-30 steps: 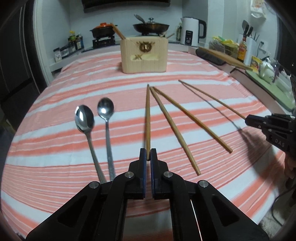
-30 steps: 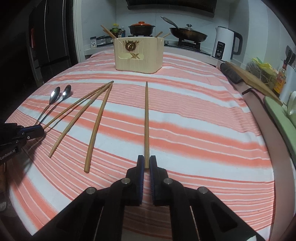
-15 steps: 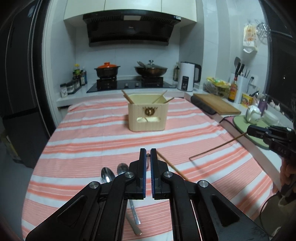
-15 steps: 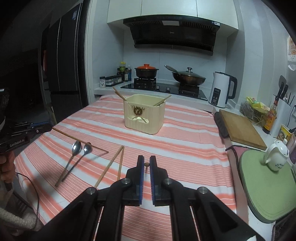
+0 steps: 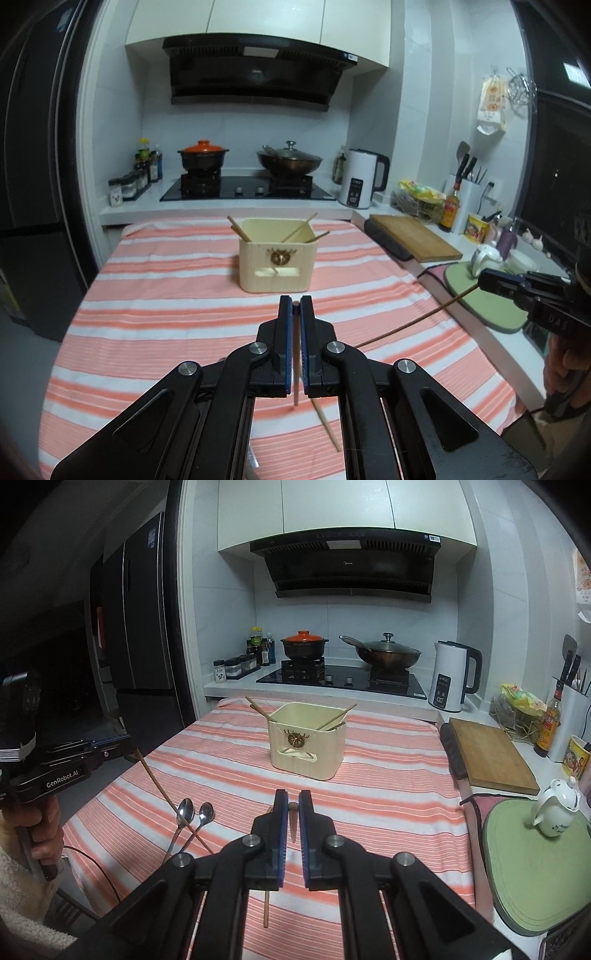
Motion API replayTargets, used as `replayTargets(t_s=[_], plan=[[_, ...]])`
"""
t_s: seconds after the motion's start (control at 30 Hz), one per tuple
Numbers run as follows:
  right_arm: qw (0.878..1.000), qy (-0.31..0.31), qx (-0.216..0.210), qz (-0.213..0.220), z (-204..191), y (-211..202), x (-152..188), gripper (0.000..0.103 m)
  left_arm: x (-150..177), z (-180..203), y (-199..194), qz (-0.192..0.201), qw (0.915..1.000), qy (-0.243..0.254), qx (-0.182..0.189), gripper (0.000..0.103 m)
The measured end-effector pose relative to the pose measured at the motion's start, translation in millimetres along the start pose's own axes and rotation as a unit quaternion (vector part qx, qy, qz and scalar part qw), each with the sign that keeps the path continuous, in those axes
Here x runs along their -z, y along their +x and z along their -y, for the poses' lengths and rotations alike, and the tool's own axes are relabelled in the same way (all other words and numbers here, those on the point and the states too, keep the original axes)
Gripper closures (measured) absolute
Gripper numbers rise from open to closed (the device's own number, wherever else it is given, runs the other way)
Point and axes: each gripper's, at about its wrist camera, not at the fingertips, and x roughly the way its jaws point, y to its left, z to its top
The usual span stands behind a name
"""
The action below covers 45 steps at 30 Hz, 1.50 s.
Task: Organize utensils
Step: 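Lift the left tool's chopstick to the box while the right tool carries its chopstick there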
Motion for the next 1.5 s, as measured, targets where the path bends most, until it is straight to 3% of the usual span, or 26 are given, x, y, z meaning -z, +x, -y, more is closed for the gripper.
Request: replayTargets(t_s=[0.3,0.7,1.07,1.27,1.5], plan=[[1.000,0.004,0.002,0.020,-1.1,1.1,-19.8,0.097,-25.2,-1.6,5.2,0.007,0.9999,-0.006,0.008,0.102],[0.998,-0.018,0.009,0.053,0.7,27.3,-71.3,0.097,-97.2,-20.9,38.0,0.021,0.9990,-0.033,0.020,0.102],[0.993,-0.011,0.014,0.115,14.1,63.4,-137.8,0.097,-172.7,-24.4,80.9,0.093,0.9947,-0.041,-0.017,0.102],[0.990,-0.004,0.019,0.138,20.7,107.6,-149.6,0.097,-178.2,-30.7,119.2,0.120,0.9894,-0.062,-0.054,0.102],[0.996,0.029,0.009,0.083,36.8,176.7,-143.1,0.097,-156.7,-45.3,178.9,0.063,0.9939,-0.061,-0.068,0.102]])
